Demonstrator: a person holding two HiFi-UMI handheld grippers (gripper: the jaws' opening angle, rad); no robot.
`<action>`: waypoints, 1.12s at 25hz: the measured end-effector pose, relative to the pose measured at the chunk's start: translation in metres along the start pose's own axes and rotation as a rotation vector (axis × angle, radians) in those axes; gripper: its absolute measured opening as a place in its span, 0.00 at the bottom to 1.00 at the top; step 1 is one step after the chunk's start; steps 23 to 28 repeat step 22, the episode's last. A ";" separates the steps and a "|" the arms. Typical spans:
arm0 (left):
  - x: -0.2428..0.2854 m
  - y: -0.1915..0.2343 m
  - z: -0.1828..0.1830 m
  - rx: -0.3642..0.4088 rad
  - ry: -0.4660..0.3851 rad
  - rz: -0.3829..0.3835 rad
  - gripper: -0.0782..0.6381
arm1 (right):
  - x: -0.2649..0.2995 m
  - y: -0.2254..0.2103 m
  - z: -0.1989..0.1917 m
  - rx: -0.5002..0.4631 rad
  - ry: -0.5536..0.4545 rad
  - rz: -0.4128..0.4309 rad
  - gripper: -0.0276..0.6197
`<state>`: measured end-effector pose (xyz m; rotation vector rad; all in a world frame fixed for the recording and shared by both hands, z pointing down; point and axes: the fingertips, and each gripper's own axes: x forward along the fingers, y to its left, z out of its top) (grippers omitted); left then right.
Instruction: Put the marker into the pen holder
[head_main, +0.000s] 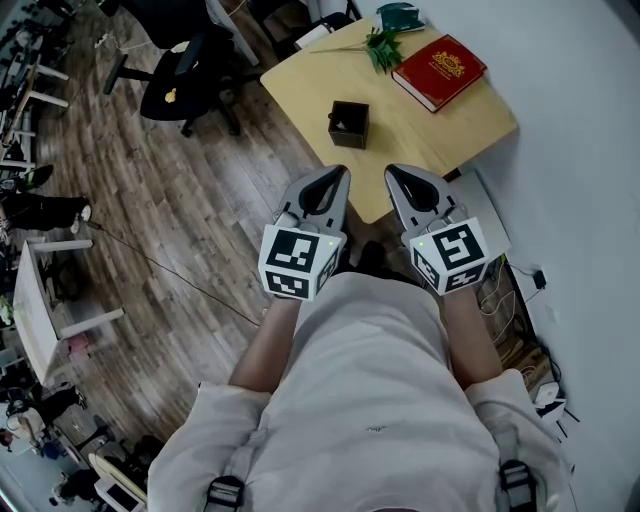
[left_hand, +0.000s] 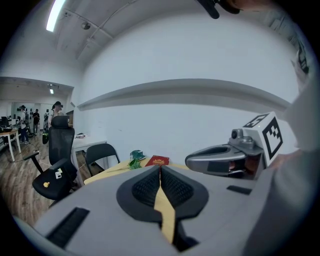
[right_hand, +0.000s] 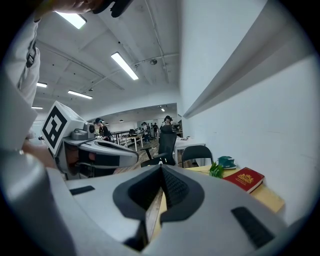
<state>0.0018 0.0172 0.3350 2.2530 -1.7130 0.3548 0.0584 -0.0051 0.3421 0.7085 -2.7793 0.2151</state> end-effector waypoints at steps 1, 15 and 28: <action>0.000 0.001 0.000 0.000 0.001 -0.001 0.12 | 0.001 0.000 0.001 0.001 -0.001 -0.001 0.04; 0.008 0.015 0.001 -0.014 0.008 0.004 0.12 | 0.014 -0.005 0.003 -0.008 0.013 0.007 0.04; 0.013 0.017 0.001 -0.014 0.010 -0.003 0.12 | 0.019 -0.009 0.002 -0.013 0.019 0.007 0.04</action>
